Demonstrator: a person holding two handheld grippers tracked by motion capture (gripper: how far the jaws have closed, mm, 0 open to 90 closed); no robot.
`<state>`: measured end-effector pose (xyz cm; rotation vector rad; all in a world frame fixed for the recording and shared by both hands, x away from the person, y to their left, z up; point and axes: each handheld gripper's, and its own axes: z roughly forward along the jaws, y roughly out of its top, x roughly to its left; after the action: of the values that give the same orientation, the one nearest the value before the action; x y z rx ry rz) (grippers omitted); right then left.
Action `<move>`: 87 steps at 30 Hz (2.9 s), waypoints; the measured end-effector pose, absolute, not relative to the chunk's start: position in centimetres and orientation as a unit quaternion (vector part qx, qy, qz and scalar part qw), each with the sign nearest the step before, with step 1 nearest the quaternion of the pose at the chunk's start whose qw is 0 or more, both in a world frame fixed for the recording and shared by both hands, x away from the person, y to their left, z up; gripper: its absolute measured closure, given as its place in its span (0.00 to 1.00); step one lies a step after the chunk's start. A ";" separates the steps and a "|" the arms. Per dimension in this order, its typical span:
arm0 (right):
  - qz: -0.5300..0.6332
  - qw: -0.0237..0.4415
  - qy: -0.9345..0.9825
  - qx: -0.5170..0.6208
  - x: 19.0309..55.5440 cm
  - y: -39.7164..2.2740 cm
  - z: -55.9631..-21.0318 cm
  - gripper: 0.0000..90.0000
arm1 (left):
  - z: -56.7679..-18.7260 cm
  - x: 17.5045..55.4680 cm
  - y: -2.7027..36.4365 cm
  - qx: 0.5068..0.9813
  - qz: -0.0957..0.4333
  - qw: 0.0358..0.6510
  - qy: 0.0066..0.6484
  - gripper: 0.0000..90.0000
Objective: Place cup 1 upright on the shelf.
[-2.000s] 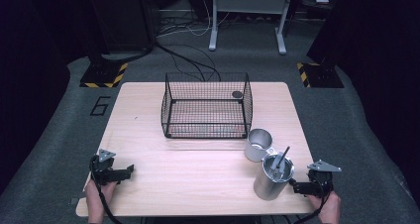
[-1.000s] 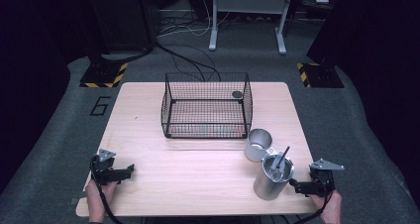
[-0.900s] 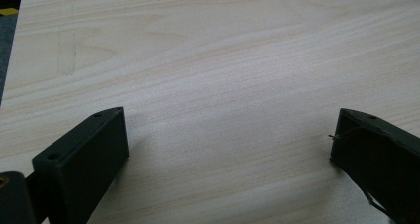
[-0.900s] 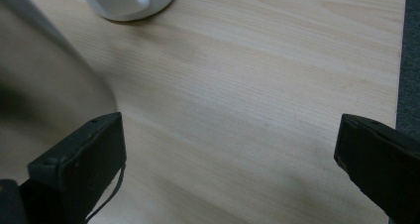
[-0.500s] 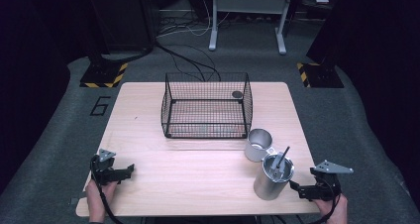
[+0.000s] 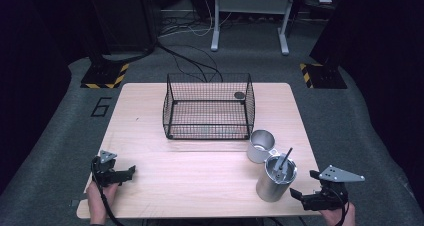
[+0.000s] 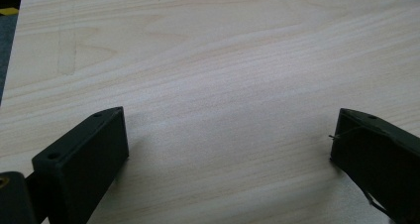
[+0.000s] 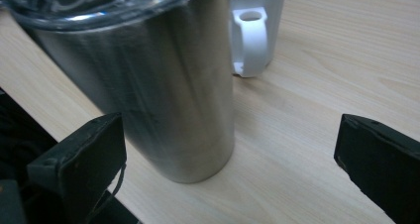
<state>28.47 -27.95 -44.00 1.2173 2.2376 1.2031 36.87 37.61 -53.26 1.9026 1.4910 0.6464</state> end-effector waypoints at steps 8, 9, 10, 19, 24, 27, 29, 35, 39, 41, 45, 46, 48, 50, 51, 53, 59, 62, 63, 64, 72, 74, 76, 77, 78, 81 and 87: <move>0.433 0.153 0.791 0.404 28.3 -26.7 -43.8 0.00 | -53.3 36.9 37.6 0.722 0.246 0.313 0.565 0.01; 0.434 0.153 0.791 0.402 28.4 -26.5 -43.7 0.00 | -53.3 36.9 37.6 0.722 0.246 0.314 0.565 0.01; 0.438 0.153 0.792 0.398 28.6 -26.1 -43.7 0.00 | -53.3 36.9 37.6 0.722 0.245 0.314 0.566 0.01; 0.454 0.149 0.796 0.372 29.9 -23.8 -43.9 0.00 | -53.3 36.9 37.6 0.722 0.246 0.314 0.566 0.01; 0.468 0.163 0.789 0.363 30.4 -22.9 -43.9 0.00 | -53.3 36.8 37.6 0.721 0.244 0.314 0.567 0.01; 0.475 0.176 0.782 0.362 30.6 -22.4 -43.9 0.00 | -53.3 36.8 37.6 0.721 0.245 0.314 0.568 0.01; 0.475 0.187 0.780 0.362 30.6 -22.2 -43.9 0.02 | -53.3 36.8 37.6 0.721 0.245 0.314 0.567 0.01; 0.479 0.213 0.773 0.357 30.3 -21.8 -44.1 0.03 | -53.3 36.8 37.6 0.721 0.245 0.313 0.567 0.01; 0.482 0.217 0.770 0.357 30.2 -21.8 -44.2 0.04 | -53.2 36.7 37.6 0.723 0.241 0.308 0.569 0.01; 0.480 0.217 0.771 0.358 30.1 -21.8 -44.1 0.04 | -53.2 36.7 37.6 0.723 0.241 0.308 0.569 0.01; 0.475 0.213 0.776 0.355 30.1 -21.7 -44.0 0.04 | -53.2 36.7 37.6 0.723 0.242 0.308 0.569 0.01; 0.475 0.212 0.776 0.357 30.1 -21.7 -44.0 0.04 | -53.2 36.7 37.6 0.723 0.242 0.308 0.569 0.01; 0.480 0.208 0.773 0.360 30.0 -21.8 -44.0 0.04 | -53.2 36.7 37.6 0.724 0.242 0.307 0.569 0.01; 0.483 0.204 0.771 0.363 30.1 -21.8 -44.0 0.04 | -53.2 36.7 37.6 0.723 0.242 0.308 0.569 0.01; 0.483 0.204 0.770 0.364 30.1 -21.8 -43.9 0.04 | -53.2 36.7 37.6 0.724 0.242 0.307 0.569 0.01; 0.482 0.207 0.771 0.361 30.1 -21.7 -43.9 0.04 | -53.2 36.7 37.6 0.724 0.242 0.308 0.568 0.01; 0.483 0.209 0.774 0.353 30.1 -21.1 -43.5 0.04 | -53.2 36.7 37.6 0.724 0.242 0.307 0.568 0.01; 0.483 0.211 0.776 0.348 30.3 -20.8 -43.2 0.04 | -53.2 36.7 37.6 0.723 0.242 0.308 0.569 0.01; 0.485 0.211 0.774 0.349 30.3 -20.6 -43.1 0.04 | -53.2 36.7 37.6 0.723 0.242 0.308 0.569 0.01; 0.485 0.211 0.774 0.347 30.4 -20.6 -43.1 0.04 | -53.2 36.8 37.6 0.722 0.245 0.310 0.568 0.01; 0.490 0.208 0.776 0.339 31.0 -19.7 -42.5 0.04 | -53.2 36.7 37.6 0.723 0.242 0.308 0.569 0.01; 0.490 0.207 0.776 0.338 31.1 -19.4 -42.3 0.04 | -53.2 36.7 37.6 0.723 0.242 0.308 0.569 0.01; 0.491 0.206 0.778 0.334 31.2 -19.2 -42.2 0.04 | -53.2 36.7 37.6 0.723 0.242 0.308 0.569 0.01; 0.490 0.206 0.780 0.330 31.3 -19.1 -42.1 0.04 | -53.2 36.7 37.6 0.723 0.242 0.308 0.569 0.01; 0.491 0.208 0.779 0.330 31.4 -18.9 -42.0 0.04 | -53.2 36.8 37.6 0.723 0.245 0.309 0.567 0.01; 0.489 0.207 0.781 0.329 31.5 -18.6 -41.9 0.04 | -53.2 36.7 37.6 0.723 0.242 0.308 0.569 0.01; 0.492 0.205 0.782 0.323 32.1 -17.7 -41.4 0.04 | -53.2 36.7 37.6 0.723 0.242 0.308 0.568 0.01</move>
<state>32.05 -17.72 -41.37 0.9012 2.1809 1.3713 36.73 37.58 -53.20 1.9127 1.5028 0.6410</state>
